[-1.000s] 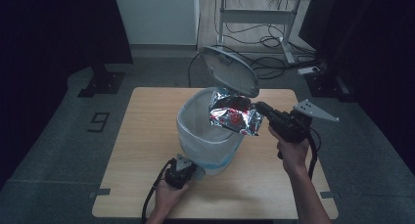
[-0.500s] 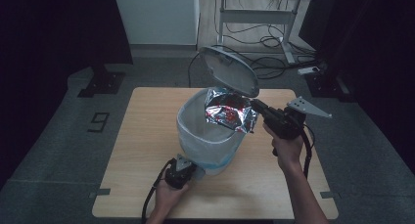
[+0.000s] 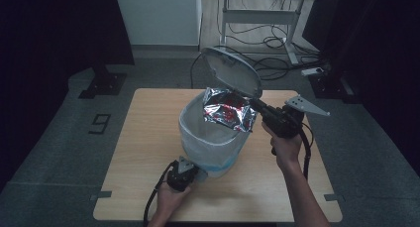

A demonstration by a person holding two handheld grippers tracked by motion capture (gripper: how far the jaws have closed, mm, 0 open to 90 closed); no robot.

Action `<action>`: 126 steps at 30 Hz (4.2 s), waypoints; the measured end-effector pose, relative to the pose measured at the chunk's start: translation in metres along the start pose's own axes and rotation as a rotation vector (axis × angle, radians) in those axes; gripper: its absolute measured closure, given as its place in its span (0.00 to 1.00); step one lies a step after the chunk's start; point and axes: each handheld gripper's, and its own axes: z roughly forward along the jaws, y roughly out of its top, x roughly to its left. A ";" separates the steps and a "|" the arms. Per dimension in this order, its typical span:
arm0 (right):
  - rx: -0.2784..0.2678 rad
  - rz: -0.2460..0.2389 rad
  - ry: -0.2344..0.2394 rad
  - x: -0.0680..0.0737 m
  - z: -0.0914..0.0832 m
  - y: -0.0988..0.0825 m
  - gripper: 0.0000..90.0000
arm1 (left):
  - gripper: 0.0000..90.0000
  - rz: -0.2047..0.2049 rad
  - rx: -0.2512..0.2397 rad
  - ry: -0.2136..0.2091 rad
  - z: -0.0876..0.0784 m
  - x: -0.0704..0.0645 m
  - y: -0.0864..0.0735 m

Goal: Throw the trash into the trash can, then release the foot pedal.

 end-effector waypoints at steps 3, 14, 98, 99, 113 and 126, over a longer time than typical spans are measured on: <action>0.002 0.001 -0.001 0.001 0.004 0.000 0.99 | 1.00 0.000 0.000 0.000 0.000 0.000 0.000; 0.012 -0.002 0.000 0.005 0.016 -0.002 0.99 | 1.00 0.000 0.000 0.000 0.000 0.000 0.000; 0.110 -0.057 -0.026 -0.053 -0.064 -0.099 0.60 | 0.47 -0.069 -0.011 -0.023 -0.023 0.015 0.001; 0.115 -0.055 -0.028 -0.055 -0.065 -0.102 0.60 | 0.47 -0.069 -0.013 -0.023 -0.023 0.015 0.001; 0.186 -0.034 -0.064 -0.075 -0.079 -0.132 0.59 | 0.45 -0.070 -0.051 -0.042 -0.039 0.020 0.000; 0.265 -0.015 -0.112 -0.096 -0.093 -0.159 0.59 | 0.44 -0.085 -0.052 -0.039 -0.046 0.033 -0.005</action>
